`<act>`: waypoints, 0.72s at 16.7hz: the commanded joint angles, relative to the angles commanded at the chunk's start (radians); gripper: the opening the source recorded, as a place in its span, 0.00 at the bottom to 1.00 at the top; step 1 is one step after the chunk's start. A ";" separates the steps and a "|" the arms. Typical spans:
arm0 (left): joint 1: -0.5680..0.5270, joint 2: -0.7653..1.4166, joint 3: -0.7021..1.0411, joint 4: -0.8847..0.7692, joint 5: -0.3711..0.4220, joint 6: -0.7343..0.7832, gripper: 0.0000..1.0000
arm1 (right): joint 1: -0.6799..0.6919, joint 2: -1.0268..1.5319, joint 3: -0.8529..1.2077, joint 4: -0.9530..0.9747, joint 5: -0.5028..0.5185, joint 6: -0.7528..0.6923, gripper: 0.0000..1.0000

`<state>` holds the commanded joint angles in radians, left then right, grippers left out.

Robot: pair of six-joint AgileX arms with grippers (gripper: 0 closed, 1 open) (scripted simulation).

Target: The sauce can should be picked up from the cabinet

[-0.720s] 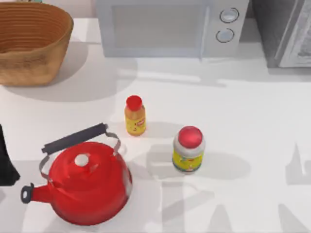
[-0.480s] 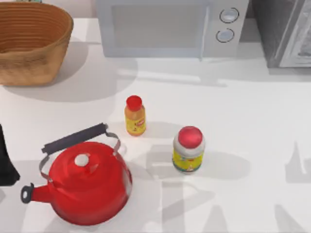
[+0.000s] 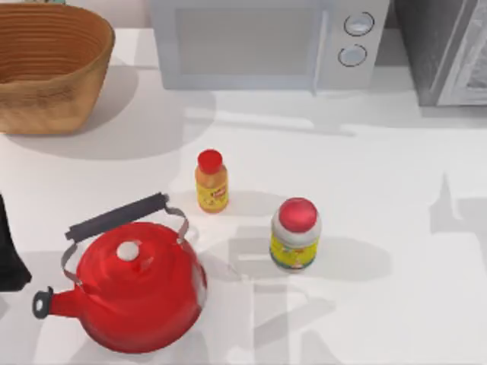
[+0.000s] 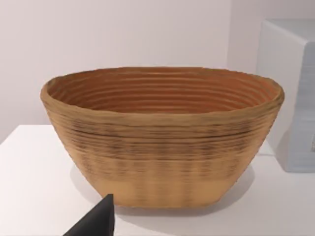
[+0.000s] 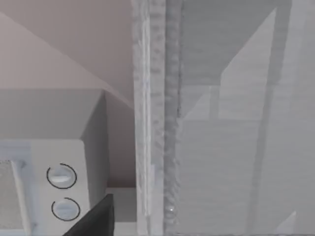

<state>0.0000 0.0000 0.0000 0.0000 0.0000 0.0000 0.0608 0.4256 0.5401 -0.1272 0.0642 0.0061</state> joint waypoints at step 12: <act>0.000 0.000 0.000 0.000 0.000 0.000 1.00 | 0.110 0.783 1.038 -0.255 0.111 0.008 1.00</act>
<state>0.0000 0.0000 0.0000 0.0000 0.0000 0.0000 0.1709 1.2088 1.5785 -0.3823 0.1754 0.0139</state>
